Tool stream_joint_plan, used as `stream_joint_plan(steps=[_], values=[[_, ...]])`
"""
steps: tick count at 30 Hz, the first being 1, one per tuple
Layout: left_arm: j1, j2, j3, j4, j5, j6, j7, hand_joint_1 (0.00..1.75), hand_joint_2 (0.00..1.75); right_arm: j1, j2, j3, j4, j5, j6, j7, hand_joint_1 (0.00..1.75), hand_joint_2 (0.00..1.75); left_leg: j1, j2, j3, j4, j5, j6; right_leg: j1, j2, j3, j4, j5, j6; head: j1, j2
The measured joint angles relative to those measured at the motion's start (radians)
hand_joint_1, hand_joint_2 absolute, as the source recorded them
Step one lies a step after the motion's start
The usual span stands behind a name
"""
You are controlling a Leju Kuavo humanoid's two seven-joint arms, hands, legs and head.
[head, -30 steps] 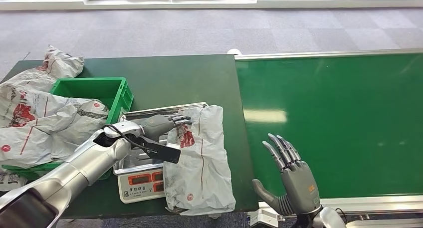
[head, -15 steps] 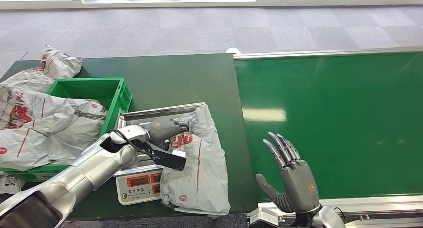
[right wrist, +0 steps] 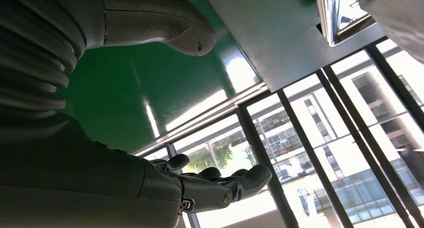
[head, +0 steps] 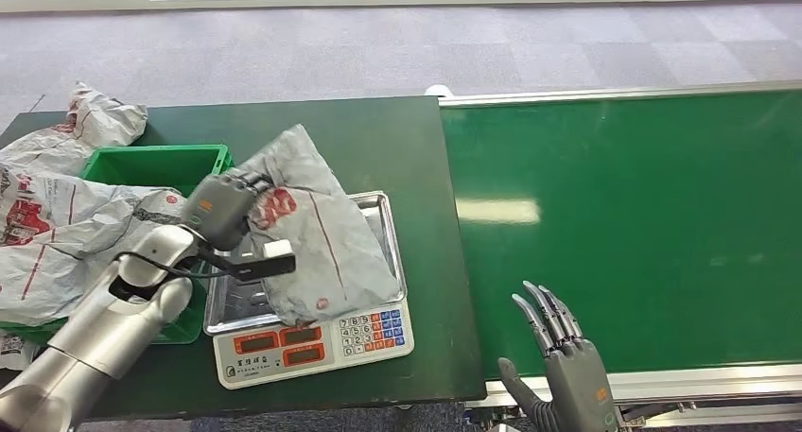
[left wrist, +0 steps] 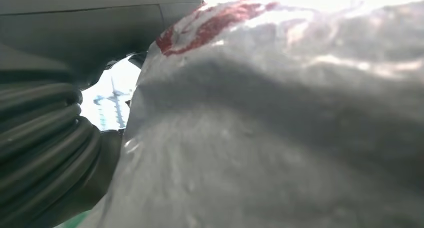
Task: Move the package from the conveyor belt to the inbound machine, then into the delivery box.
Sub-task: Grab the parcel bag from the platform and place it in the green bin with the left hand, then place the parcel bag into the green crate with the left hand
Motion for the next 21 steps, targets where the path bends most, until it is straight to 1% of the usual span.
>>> stream_joint_plan(steps=[4,7,10,14,18,21], values=[[0.023,0.074,0.221,-0.138,-0.007,0.001,-0.006,1.75,1.75,0.012,0.018,0.0,-0.002,0.026,-0.004,0.007,0.0,1.75,0.001,0.003,-0.002,0.0,0.0,0.0,0.001,0.003,-0.005,0.0,0.0,0.0,0.0,0.0],[0.048,0.103,0.333,-0.206,-0.002,0.006,-0.014,1.75,1.75,0.013,0.032,0.0,-0.002,0.037,-0.005,0.015,0.0,1.75,0.001,0.002,-0.004,0.0,0.0,-0.001,0.002,0.002,-0.005,0.0,0.0,0.0,0.0,0.0],[0.084,0.118,0.415,-0.261,0.008,0.03,-0.011,1.75,1.75,0.017,0.056,0.0,-0.003,0.064,-0.004,0.022,0.0,1.75,0.001,0.002,-0.005,0.0,0.0,-0.001,0.002,0.002,-0.006,0.001,0.0,-0.001,0.0,0.0],[0.115,0.12,0.508,-0.312,-0.024,0.03,0.005,1.75,1.75,0.031,0.086,0.0,-0.009,0.098,-0.007,0.04,0.0,1.75,0.001,0.001,-0.005,0.0,0.0,-0.001,0.001,0.002,-0.006,0.001,0.0,-0.001,0.0,0.0],[0.142,0.118,0.564,-0.325,-0.078,0.015,0.02,1.75,1.75,0.047,0.101,0.0,-0.023,0.108,-0.009,0.053,0.0,1.75,0.001,0.002,-0.005,0.0,0.0,-0.001,0.001,0.002,-0.006,0.001,0.0,-0.001,0.0,0.0],[0.172,0.119,0.593,-0.323,-0.144,0.004,0.048,1.75,1.75,0.056,0.107,0.0,-0.032,0.11,-0.011,0.059,0.0,1.75,0.001,0.002,-0.008,0.0,0.0,-0.001,0.0,0.002,-0.006,0.001,0.0,-0.001,0.0,0.0]])
